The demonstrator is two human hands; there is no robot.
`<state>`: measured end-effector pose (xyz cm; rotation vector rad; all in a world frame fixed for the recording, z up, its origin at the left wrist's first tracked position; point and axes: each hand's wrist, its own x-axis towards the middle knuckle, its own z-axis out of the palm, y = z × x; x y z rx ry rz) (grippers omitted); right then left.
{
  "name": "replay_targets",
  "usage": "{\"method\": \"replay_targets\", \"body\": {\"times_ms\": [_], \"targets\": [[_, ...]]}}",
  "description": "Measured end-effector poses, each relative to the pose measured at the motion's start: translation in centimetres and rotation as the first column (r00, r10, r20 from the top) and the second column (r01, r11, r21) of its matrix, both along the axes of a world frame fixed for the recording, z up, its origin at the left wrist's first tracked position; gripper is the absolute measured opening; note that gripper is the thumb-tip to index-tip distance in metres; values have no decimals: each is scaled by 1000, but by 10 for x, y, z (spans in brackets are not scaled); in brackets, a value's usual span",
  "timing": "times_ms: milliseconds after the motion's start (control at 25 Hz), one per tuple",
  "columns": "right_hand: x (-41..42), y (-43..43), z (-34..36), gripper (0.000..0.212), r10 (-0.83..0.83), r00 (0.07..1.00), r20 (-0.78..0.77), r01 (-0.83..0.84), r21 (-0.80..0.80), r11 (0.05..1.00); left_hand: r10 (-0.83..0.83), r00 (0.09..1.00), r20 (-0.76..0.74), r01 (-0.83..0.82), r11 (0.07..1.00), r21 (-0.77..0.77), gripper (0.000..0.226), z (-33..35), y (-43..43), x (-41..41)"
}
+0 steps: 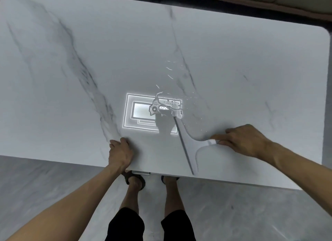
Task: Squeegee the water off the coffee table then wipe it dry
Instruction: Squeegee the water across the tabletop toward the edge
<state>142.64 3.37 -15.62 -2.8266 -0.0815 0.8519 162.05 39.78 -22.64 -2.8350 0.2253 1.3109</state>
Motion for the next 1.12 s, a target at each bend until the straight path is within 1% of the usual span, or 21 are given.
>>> {"method": "replay_targets", "body": {"times_ms": [80, 200, 280, 320, 400, 480, 520, 600, 680, 800, 880, 960, 1040, 1120], "targets": [[-6, -22, 13, 43, -52, 999, 3, 52, -64, 997, -16, 1000, -4, 16, 1000, 0, 31, 1, -6, -3], [-5, -37, 30, 51, -93, 995, 26, 96, -170, 981, 38, 999, -20, -39, 999, -22, 33, 5, -15, -7], [2, -31, 38, 56, -93, 993, 69, 103, -159, 982, 89, 996, -16, -90, 994, -59, 31, 7, -18, -7], [6, -21, 39, 55, -62, 994, 85, 72, -123, 990, 142, 990, -1, -142, 986, -88, 28, 9, -19, -6], [19, 11, 32, 47, 54, 995, 80, -54, 5, 999, 297, 954, 42, -289, 948, -138, 21, 14, -18, -1], [37, 56, 17, 39, 186, 982, 14, -186, 158, 970, 425, 901, 89, -407, 898, -167, 16, 19, -12, 4], [48, 81, 7, 37, 260, 965, -5, -254, 204, 946, 469, 877, 106, -446, 875, -185, 15, 21, -8, 8], [70, 126, -12, 32, 397, 918, 22, -391, 233, 891, 535, 837, 117, -500, 834, -232, 16, 21, -1, 14], [95, 153, -26, 31, 457, 888, 56, -457, 223, 861, 574, 811, 111, -535, 805, -256, 15, 18, 8, 21], [128, 153, -39, 30, 416, 902, 114, -431, 193, 882, 591, 804, 63, -555, 785, -276, 14, 14, 17, 27], [141, 134, -43, 30, 374, 915, 153, -396, 160, 904, 608, 794, 18, -567, 751, -337, 15, 14, 15, 30], [144, 108, -45, 33, 295, 937, 189, -323, 142, 935, 618, 786, 0, -566, 720, -400, 14, 15, 6, 32], [139, 82, -44, 35, 180, 965, 193, -206, 127, 970, 591, 806, -3, -538, 731, -419, 14, 16, -5, 35], [126, 57, -40, 38, 42, 980, 195, -64, 112, 992, 513, 859, -9, -475, 789, -390, 17, 17, -18, 36]]}}
